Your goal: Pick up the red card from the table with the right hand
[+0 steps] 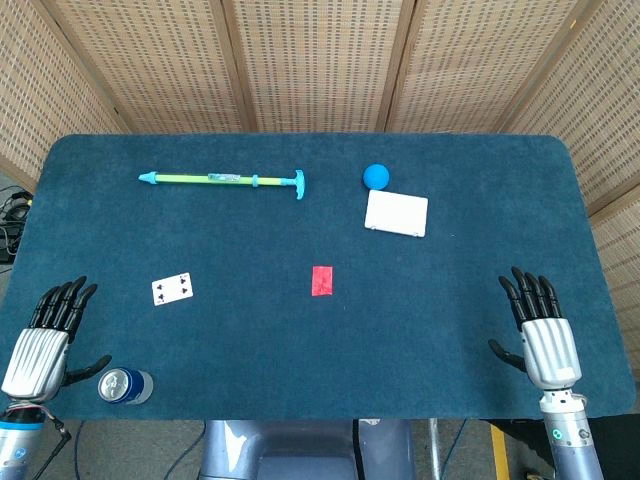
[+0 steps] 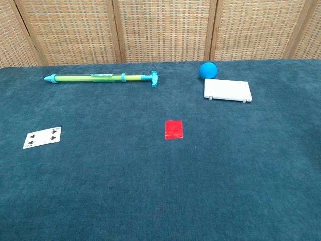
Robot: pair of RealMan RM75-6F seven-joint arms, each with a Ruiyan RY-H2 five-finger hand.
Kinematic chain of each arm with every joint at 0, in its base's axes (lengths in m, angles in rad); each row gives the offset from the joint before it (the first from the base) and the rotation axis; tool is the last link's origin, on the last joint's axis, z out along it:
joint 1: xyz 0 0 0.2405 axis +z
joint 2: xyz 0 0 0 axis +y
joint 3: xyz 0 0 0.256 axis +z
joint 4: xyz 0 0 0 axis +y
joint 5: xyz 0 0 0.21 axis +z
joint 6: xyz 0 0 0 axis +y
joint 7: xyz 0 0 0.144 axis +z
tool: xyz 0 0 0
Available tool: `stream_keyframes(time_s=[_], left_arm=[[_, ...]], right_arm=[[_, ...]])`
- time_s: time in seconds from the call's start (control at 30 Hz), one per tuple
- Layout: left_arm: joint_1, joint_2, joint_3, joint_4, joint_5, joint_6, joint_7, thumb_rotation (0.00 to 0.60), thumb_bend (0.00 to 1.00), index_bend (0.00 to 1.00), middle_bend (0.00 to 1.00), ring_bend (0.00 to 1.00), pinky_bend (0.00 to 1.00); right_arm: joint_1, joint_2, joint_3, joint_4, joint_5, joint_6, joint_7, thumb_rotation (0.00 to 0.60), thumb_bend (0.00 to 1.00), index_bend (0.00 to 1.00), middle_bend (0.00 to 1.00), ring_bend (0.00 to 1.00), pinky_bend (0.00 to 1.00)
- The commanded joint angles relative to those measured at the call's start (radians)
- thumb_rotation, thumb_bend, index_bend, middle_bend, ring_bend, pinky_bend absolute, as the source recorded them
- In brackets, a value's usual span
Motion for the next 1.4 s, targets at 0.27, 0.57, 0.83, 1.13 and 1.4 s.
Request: stream_keyframes(time_s=[0.27, 0.57, 0.83, 1.13, 1.4], left_arm=[[0.002, 0.002, 0.002, -0.003, 0.007, 0.006, -0.001, 0.600, 0.12, 0.00, 0.00, 0.00, 0.04], [0.000, 0.002, 0.002, 0.000, 0.003, 0.000, -0.004, 0.600, 0.12, 0.00, 0.00, 0.00, 0.04], [0.003, 0.003, 0.001, -0.003, 0.003, 0.006, -0.002, 0.600, 0.12, 0.00, 0.00, 0.00, 0.04], [0.005, 0.008, -0.004, -0.007, -0.001, 0.014, -0.009, 0.600, 0.12, 0.00, 0.00, 0.00, 0.04], [0.000, 0.008, -0.017, -0.001, -0.027, 0.002, -0.024, 0.600, 0.12, 0.00, 0.00, 0.00, 0.04]], right_arm=[[-0.004, 0.008, -0.002, -0.013, -0.009, 0.012, 0.009, 0.600, 0.28, 0.07, 0.00, 0.00, 0.00], [-0.003, 0.011, -0.003, -0.019, -0.006, 0.003, 0.007, 0.600, 0.28, 0.07, 0.00, 0.00, 0.00], [-0.001, 0.013, -0.005, -0.020, -0.009, -0.001, 0.015, 0.600, 0.28, 0.07, 0.00, 0.00, 0.00], [0.021, 0.015, 0.004, -0.043, -0.009, -0.027, 0.035, 0.600, 0.26, 0.07, 0.00, 0.00, 0.00], [0.147, 0.015, 0.065, -0.106, 0.012, -0.180, 0.057, 0.600, 0.25, 0.07, 0.00, 0.00, 0.00]])
